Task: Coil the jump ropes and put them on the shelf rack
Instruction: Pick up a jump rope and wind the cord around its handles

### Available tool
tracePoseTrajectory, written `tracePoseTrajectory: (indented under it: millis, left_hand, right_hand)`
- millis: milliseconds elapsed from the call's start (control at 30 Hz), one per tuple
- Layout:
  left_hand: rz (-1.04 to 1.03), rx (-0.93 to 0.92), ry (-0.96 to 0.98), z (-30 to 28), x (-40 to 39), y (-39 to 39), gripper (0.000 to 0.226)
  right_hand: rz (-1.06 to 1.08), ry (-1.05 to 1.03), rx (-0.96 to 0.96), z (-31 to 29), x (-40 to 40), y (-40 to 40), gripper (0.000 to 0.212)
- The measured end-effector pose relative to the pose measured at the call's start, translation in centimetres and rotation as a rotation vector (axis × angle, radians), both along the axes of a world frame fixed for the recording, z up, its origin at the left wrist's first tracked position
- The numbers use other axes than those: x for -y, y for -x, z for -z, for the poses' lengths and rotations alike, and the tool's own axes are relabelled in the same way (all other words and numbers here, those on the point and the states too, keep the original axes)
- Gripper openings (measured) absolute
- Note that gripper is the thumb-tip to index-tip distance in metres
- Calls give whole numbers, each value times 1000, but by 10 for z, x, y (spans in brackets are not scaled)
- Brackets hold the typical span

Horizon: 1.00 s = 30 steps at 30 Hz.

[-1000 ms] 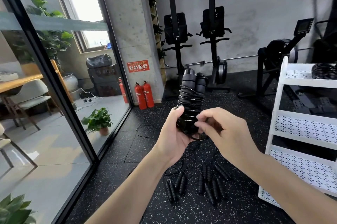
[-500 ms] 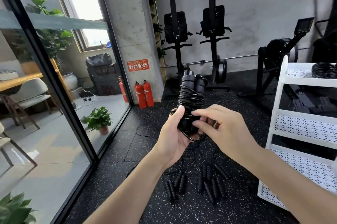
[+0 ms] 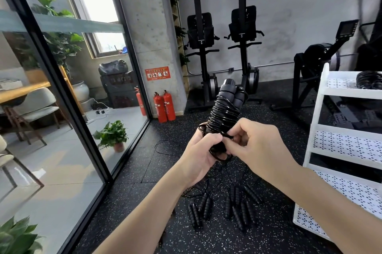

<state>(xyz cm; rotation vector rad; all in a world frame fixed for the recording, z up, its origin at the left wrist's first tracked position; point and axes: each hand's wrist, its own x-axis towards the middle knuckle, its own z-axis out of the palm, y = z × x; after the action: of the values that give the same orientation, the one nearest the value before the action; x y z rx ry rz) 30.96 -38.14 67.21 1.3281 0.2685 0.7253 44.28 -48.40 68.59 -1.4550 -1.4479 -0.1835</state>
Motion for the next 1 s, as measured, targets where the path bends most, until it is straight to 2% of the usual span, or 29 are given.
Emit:
tracePoseTrajectory:
  millis: [400, 533, 700, 833, 900, 1000]
  left_hand:
    - [3, -65, -24, 4, 5, -7, 76]
    - [-26, -105, -40, 4, 4, -11, 78]
    - [-47, -157, -95, 8, 3, -13, 65]
    - [-53, -151, -133, 10, 3, -14, 55]
    - [-30, -129, -98, 7, 3, -12, 55]
    - [-25, -113, -77, 6, -2, -7, 52]
  right_hand:
    - [183, 46, 117, 1, 2, 4, 25]
    - [214, 47, 86, 5, 1, 5, 29]
    - [227, 24, 66, 9, 1, 6, 34]
    - [301, -64, 231, 7, 1, 8, 40]
    - [236, -34, 175, 7, 4, 5, 34]
    - [23, 47, 158, 9, 10, -5, 14]
